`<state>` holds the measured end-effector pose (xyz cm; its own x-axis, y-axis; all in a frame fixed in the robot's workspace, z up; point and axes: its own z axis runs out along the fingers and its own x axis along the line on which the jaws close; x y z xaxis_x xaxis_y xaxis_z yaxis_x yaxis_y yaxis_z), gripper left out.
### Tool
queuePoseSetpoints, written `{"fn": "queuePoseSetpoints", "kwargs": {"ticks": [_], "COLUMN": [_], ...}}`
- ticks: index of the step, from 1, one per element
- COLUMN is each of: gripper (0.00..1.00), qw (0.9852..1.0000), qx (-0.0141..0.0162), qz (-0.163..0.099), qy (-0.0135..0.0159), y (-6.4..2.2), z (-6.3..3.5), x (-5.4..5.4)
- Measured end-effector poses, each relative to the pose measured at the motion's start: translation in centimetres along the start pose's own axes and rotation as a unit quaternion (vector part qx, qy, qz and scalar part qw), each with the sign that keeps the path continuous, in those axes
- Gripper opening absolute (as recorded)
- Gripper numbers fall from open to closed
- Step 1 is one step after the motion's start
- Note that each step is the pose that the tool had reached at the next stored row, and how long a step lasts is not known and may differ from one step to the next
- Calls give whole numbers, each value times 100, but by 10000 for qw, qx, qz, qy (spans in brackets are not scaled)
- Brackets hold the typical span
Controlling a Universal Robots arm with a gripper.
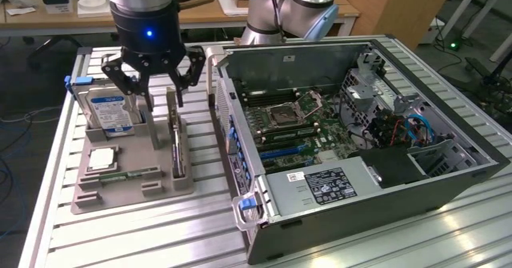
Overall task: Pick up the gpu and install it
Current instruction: 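Pick up the gpu and move the gpu toward the slot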
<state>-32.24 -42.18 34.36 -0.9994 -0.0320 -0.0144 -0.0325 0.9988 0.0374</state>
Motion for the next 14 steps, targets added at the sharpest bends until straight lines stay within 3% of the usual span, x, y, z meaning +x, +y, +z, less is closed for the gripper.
{"fn": "queuePoseSetpoints", "kwargs": {"ticks": [14], "gripper": [53], "qw": [10000], "qx": [0], "qz": [-51], "qy": [2], "y": [-26], "z": [255], "x": [4]}}
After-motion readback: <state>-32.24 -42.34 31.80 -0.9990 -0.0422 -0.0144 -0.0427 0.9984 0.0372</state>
